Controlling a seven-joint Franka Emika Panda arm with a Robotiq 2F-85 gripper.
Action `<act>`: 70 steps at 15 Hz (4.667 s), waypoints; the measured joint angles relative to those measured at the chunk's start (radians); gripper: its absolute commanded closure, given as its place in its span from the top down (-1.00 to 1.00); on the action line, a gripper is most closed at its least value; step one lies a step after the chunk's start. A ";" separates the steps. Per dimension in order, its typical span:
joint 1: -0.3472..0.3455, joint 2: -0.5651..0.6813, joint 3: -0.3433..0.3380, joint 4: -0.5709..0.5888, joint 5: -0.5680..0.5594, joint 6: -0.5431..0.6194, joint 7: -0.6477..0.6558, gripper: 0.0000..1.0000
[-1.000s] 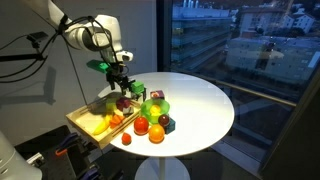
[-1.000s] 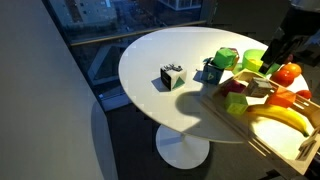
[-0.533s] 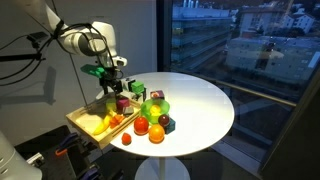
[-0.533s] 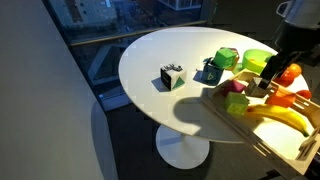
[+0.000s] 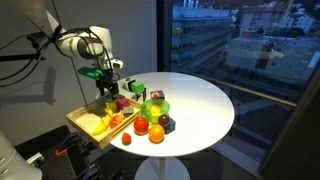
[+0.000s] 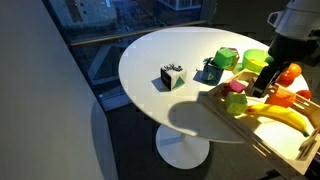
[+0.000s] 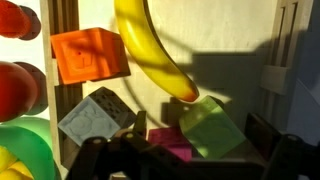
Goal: Remove the yellow block from the crate and put it in the bowl
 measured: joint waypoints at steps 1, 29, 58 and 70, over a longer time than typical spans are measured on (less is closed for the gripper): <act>0.004 0.006 0.004 0.000 0.000 0.015 0.016 1.00; 0.030 0.109 0.009 -0.016 -0.107 0.213 0.501 1.00; 0.114 0.207 -0.043 0.074 -0.157 0.210 0.516 -0.38; 0.078 0.028 -0.015 0.058 -0.062 0.106 0.372 -0.38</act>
